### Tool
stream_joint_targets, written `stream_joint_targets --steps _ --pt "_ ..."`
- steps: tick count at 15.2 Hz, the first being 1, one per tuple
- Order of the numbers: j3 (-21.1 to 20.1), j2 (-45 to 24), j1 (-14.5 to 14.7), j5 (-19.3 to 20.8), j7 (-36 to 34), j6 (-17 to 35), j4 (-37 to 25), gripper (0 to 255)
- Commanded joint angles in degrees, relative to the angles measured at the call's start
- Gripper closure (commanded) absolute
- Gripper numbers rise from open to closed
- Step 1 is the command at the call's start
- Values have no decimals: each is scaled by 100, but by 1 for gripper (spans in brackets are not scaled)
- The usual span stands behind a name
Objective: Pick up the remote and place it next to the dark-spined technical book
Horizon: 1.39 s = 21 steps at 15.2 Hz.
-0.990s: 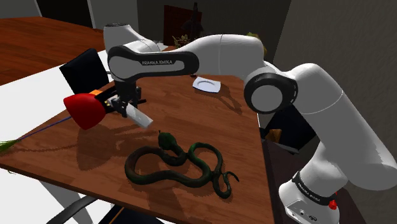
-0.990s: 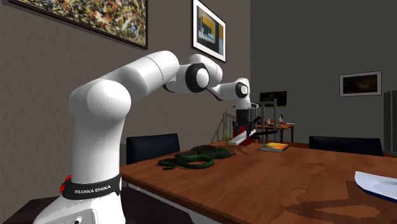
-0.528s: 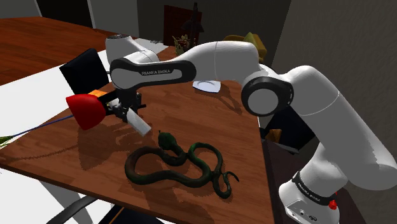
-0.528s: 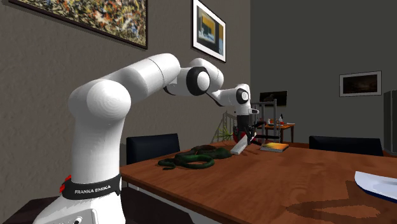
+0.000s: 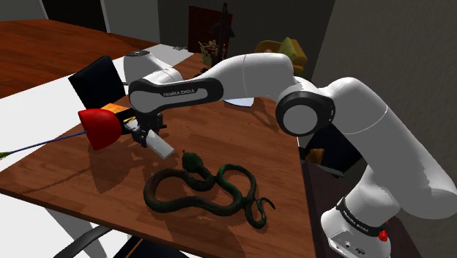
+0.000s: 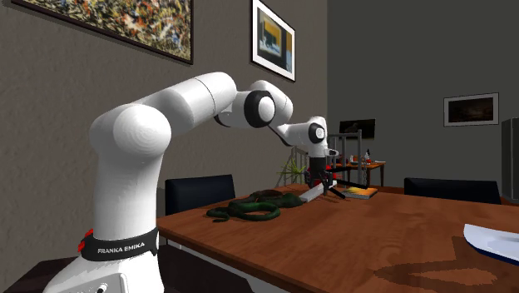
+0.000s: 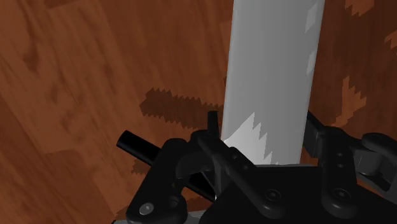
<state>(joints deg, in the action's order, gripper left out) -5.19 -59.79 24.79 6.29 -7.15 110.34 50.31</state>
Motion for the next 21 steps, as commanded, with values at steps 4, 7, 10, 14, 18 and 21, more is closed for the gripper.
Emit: stream_joint_targets --steps 4,7,10,14,18,21 --pt "-18 -55 22 -8 3 4 -2 255" --pt "-19 -47 19 -8 4 21 24 0" --pt "-19 -49 25 -7 -2 12 13 0" --pt "-27 91 29 -18 11 -266 -126 0" --pt "-32 178 40 -27 21 -542 -316 0" --pt "-32 176 40 -27 21 -543 -318 0"
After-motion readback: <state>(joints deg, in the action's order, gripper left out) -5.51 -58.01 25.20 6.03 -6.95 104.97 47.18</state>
